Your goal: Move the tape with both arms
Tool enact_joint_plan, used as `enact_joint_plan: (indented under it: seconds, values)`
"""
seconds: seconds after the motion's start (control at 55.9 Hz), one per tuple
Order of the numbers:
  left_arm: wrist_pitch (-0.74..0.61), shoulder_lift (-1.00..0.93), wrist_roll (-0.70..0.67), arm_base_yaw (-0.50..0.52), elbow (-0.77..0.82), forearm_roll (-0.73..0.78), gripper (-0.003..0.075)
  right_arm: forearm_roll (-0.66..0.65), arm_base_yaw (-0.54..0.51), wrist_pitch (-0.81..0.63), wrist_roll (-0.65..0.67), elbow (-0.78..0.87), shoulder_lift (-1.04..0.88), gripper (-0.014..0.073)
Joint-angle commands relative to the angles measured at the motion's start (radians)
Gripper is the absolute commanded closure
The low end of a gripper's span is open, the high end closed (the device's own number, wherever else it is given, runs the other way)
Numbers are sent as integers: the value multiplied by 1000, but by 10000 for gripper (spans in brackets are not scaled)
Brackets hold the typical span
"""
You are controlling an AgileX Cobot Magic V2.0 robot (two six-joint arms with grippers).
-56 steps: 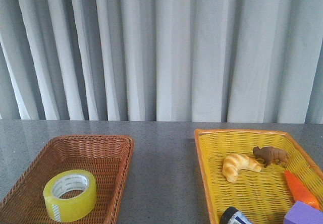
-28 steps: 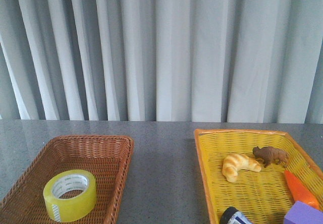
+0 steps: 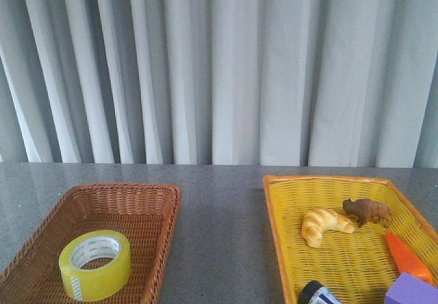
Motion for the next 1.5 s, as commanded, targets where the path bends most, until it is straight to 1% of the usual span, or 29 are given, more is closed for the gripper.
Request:
enact_joint_plan:
  seconds: [0.0, 0.233, 0.358, 0.537, 1.485]
  values:
    - [-91, -19, -22, 39, 12, -7, 727, -23, -2, -52, 1, -24, 5, 601]
    - [-94, -20, -23, 45, 54, -10, 727, -24, -2, -52, 1, -24, 5, 601]
    - [-85, -20, -23, 45, 55, -14, 727, -24, -2, -52, 1, -24, 5, 601]
    - [-123, -20, -23, 44, 55, -22, 727, -24, -2, -52, 1, -24, 5, 601]
    - [-121, -19, -23, 44, 54, -22, 727, -24, -2, -52, 1, -24, 5, 601]
